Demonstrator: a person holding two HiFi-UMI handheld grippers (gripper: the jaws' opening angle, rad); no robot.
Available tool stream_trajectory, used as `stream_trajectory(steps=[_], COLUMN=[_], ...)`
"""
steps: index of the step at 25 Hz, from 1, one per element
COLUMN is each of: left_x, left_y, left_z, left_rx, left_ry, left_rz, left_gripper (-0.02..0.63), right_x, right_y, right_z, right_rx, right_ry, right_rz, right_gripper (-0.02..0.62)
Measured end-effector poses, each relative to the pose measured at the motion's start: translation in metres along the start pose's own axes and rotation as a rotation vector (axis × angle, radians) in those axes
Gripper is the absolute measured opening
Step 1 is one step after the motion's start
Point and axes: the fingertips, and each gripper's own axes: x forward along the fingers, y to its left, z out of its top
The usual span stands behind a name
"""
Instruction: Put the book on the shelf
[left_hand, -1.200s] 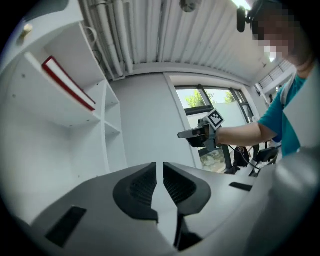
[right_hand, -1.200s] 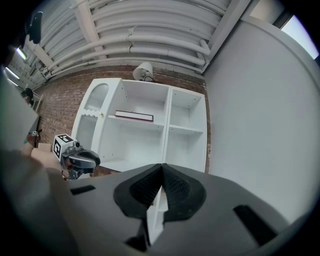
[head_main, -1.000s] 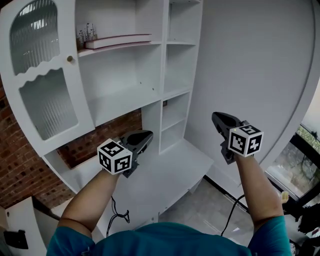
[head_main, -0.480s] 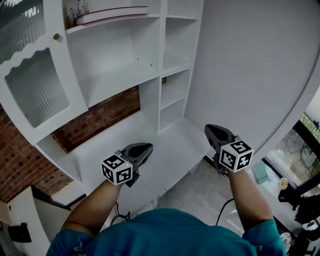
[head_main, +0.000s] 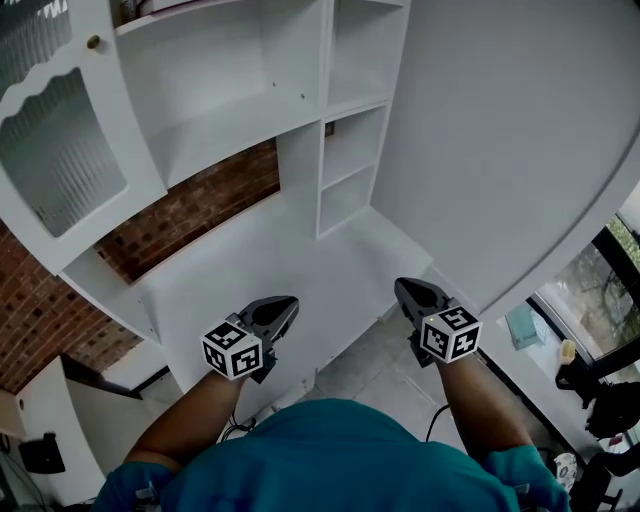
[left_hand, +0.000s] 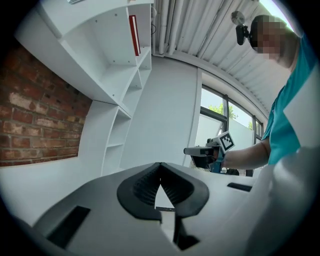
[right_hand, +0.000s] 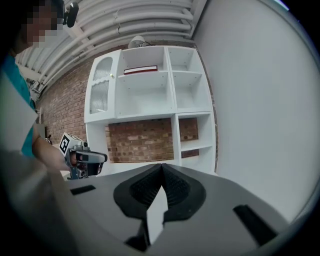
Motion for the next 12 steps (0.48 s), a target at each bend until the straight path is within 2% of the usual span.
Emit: stream_trajectory(steps=[6, 12], left_x=[-0.008, -0.014], left_y=[0.0, -0.004], left_z=[-0.034, -0.058], left_rx=[-0.036, -0.042], left_ry=[0.04, 0.08], left_rz=[0.024, 0.03], left_gripper=[0.017, 0.016], right_x=[0.0, -0.001], right_y=[0.005, 0.014], right_z=[-0.056, -0.095], right_rx=[0.073, 0.133], right_ry=[0.071, 0.127], right_rz=[0.007, 0.023], right_gripper=[0.021, 0.021])
